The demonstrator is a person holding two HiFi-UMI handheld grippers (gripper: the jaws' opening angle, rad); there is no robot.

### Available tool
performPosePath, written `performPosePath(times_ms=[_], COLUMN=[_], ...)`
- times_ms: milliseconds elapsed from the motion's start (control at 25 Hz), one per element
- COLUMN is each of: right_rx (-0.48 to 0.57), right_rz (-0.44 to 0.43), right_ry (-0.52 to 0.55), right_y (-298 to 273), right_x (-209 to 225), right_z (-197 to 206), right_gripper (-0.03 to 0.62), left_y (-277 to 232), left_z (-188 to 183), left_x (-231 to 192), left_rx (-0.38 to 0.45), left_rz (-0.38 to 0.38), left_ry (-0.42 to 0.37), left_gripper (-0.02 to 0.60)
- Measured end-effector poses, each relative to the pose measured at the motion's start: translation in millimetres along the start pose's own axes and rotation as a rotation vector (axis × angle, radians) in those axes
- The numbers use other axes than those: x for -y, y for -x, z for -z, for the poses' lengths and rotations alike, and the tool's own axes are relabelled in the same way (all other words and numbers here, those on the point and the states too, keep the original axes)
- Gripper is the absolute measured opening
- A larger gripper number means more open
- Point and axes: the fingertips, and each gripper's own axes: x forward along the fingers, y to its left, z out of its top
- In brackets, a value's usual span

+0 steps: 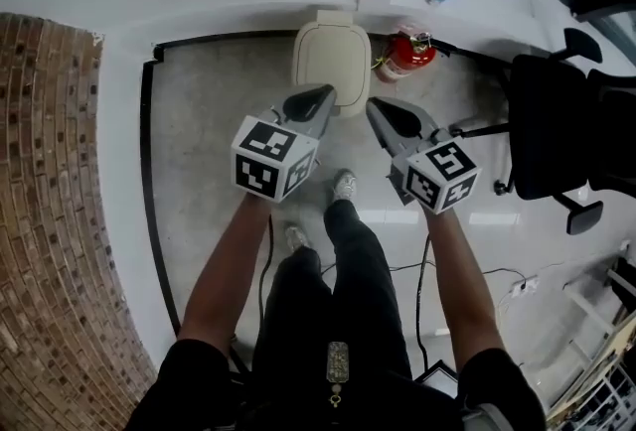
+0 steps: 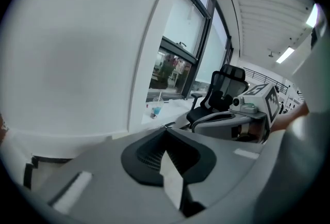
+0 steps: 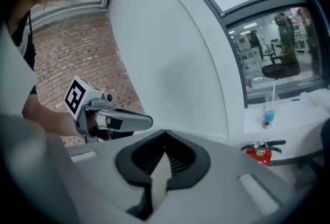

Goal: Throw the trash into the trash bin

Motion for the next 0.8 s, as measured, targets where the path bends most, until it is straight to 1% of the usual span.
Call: performPosePath(times_ms=[160, 320, 440, 560, 680, 800], right_rx=[0.099, 0.178, 0.229, 0.268, 0.302, 0.325], right_rz=[-0.017, 0.013, 0.019, 0.014, 0.030, 0.022], right_ry=[0.056, 0.098, 0.103, 0.132, 0.153, 0.181], right_y=[30, 67, 88, 108, 126, 143], right_x=[-53, -107, -148, -192, -231, -267], right_z=[-42, -73, -91, -107, -118, -127], right_gripper=[0.002, 0.002, 0.002, 0.002, 0.002, 0.002], left_y=[49, 113, 163, 211, 253, 288], left_z=[-30, -42, -50, -58, -60, -65], left_x=[28, 56, 75, 95, 111, 125], left_rx=[0.079, 0.126, 0.168, 0.216, 0.242, 0.276], left_rz=[0.032, 0.060, 0.065, 0.073, 0.076, 0.077], left_ry=[-0.022, -0.050, -0.066, -0.073, -0.070, -0.060], left_gripper=[0.006, 0.006, 0.006, 0.006, 0.006, 0.006])
